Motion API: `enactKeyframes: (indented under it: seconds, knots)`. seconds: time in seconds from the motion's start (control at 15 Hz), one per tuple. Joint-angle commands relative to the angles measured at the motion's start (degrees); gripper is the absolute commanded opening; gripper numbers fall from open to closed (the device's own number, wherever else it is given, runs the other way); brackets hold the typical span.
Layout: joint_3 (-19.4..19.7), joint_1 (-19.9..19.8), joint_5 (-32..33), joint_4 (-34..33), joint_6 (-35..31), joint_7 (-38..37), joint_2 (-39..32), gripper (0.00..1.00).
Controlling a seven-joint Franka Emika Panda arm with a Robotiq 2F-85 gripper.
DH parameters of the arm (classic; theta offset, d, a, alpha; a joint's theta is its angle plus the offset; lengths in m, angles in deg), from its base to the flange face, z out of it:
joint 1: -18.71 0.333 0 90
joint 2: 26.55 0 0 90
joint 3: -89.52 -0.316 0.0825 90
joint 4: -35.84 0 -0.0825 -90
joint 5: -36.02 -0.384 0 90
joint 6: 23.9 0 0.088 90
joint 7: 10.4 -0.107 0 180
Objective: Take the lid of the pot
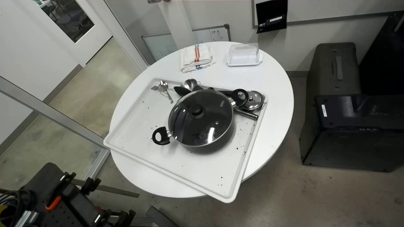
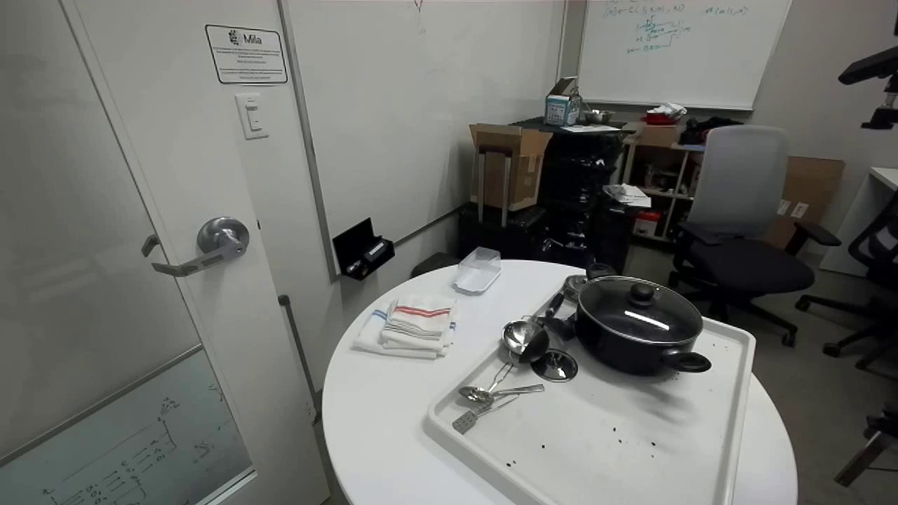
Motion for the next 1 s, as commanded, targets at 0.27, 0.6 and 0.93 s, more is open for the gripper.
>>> enactKeyframes:
  seconds: [0.27,0.6,0.93]
  knots:
    - [-0.88,-1.09,-0.25,-0.12,0.13,0.30,-0.11,1.00]
    - [-1.24,-1.25,-0.25,-0.11,-0.47,-0.17,-0.38,1.00]
    - [-2.57,-1.42,-0.46,0.13,-5.37,-2.94,-2.61,1.00]
